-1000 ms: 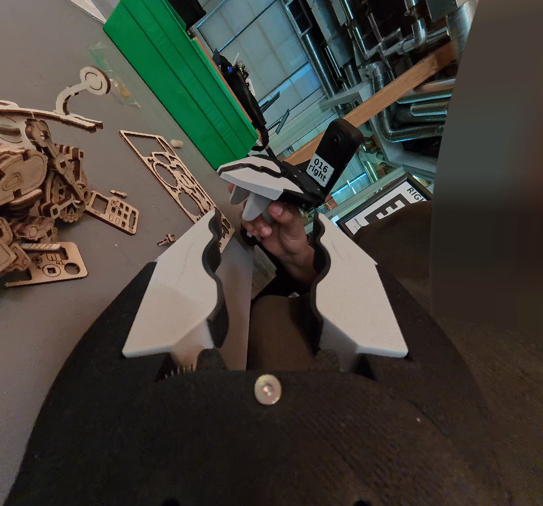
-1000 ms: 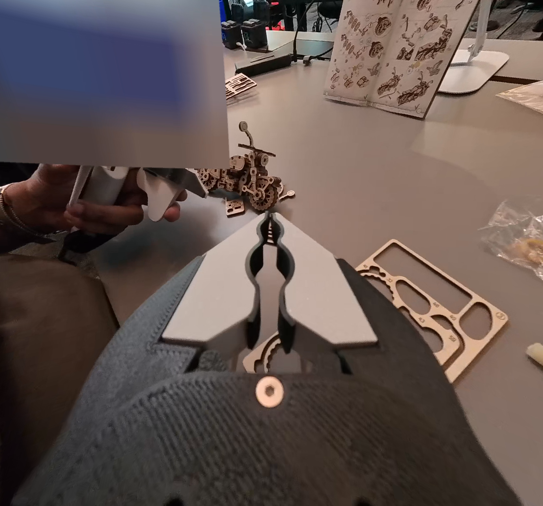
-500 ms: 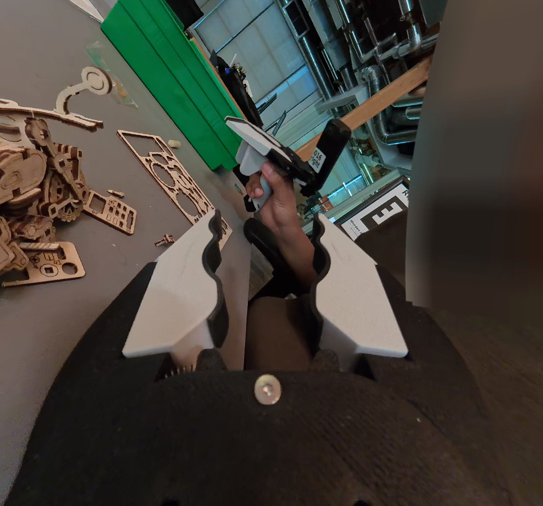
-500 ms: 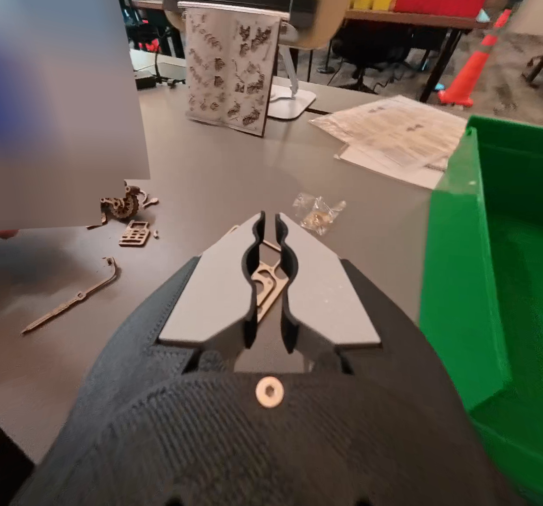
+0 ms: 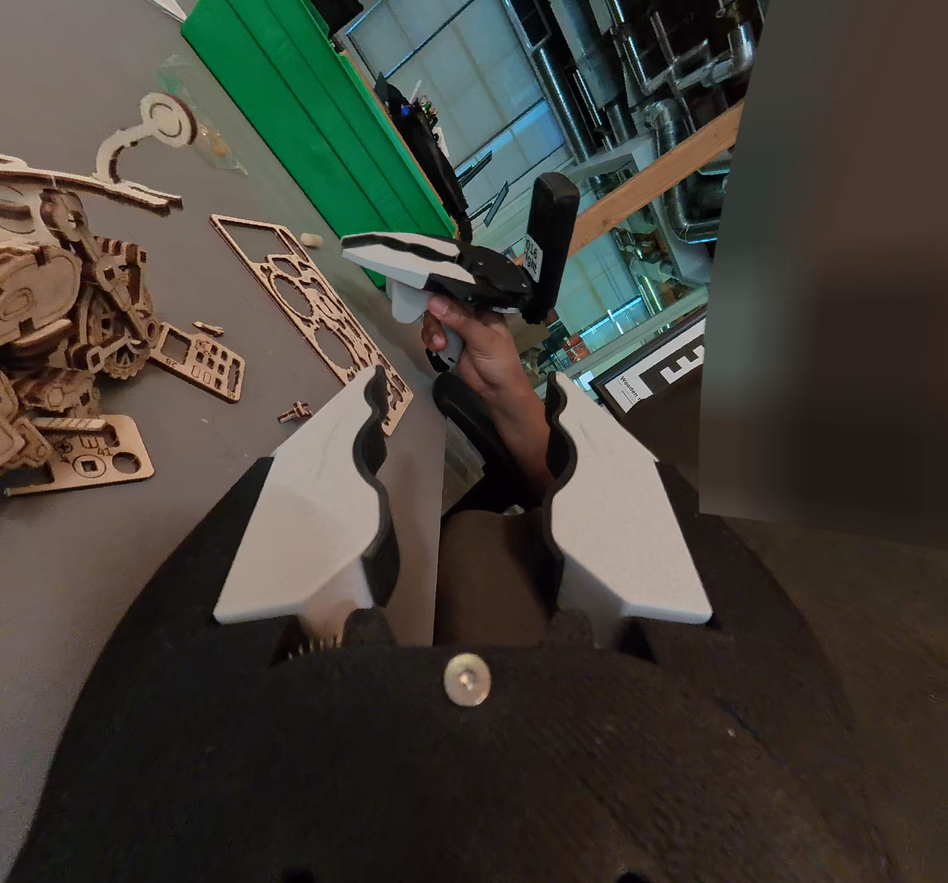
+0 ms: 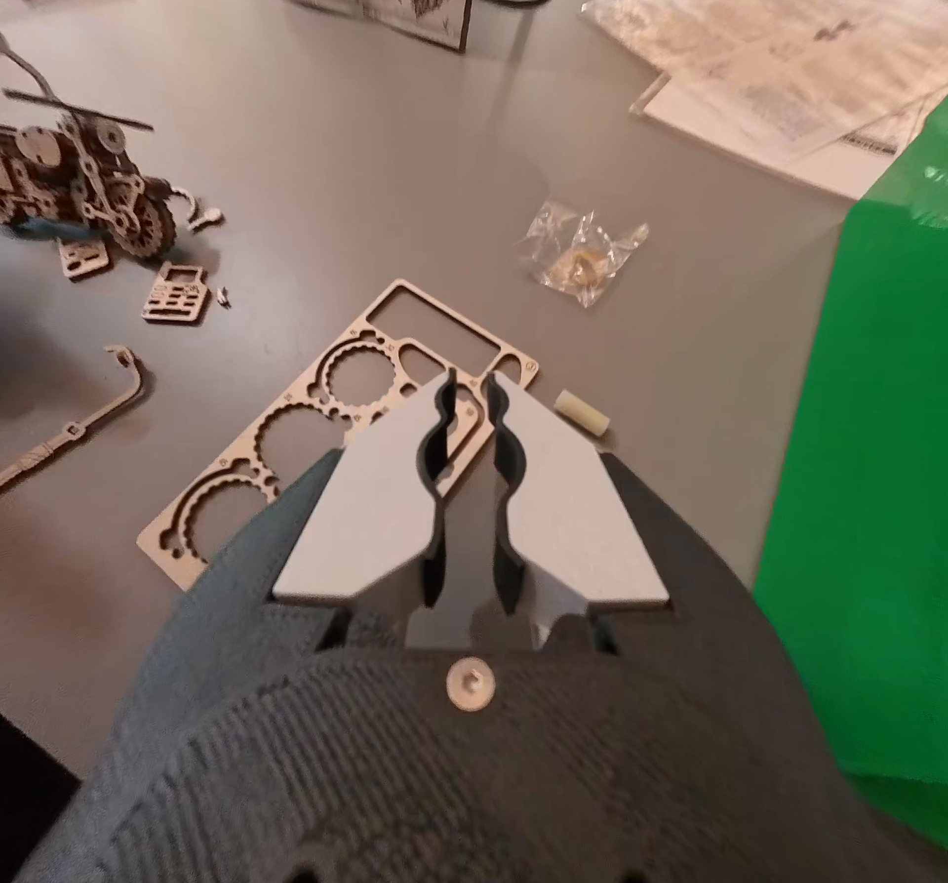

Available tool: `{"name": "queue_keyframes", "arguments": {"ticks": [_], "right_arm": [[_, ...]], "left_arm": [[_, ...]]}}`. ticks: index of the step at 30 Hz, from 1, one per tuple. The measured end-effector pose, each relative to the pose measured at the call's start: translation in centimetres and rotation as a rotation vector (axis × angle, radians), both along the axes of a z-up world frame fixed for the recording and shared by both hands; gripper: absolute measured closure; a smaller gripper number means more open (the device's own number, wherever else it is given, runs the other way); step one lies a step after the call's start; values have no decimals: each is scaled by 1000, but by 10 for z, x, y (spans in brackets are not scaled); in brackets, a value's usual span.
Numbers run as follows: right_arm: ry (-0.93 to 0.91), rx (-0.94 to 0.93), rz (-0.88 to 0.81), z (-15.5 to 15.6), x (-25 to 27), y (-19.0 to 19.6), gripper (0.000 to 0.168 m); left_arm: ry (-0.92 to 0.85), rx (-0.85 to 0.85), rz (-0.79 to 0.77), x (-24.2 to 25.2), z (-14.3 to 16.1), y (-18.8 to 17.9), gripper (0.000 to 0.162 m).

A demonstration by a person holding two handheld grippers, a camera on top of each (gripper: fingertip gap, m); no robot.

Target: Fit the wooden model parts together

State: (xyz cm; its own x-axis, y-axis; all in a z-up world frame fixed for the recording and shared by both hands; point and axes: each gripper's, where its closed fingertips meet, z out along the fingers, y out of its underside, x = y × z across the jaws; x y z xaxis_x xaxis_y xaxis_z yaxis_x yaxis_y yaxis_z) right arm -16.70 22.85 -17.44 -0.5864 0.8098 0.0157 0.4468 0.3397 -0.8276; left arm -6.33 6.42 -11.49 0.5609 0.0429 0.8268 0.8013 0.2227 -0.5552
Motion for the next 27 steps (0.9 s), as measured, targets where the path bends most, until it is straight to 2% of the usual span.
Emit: {"name": "queue_keyframes", "arguments": {"ticks": [1, 5, 10, 14, 18, 27], "right_arm": [[-24, 17, -3, -5, 1, 1, 157], [-102, 91, -32, -21, 3, 11, 155], [-120, 99, -31, -25, 3, 11, 152], [-144, 135, -13, -34, 4, 6, 143], [-156, 110, 2, -34, 6, 2, 151], [-128, 134, 19, -31, 8, -4, 154]], "left_arm": [[1, -2, -1, 0, 0, 0, 102], [-1, -2, -1, 0, 0, 0, 102], [29, -61, 0, 2, -5, 3, 103], [52, -111, -5, 4, -11, 7, 104], [58, -123, -10, 6, -12, 9, 104], [63, -121, -13, 8, -11, 10, 105]]}}
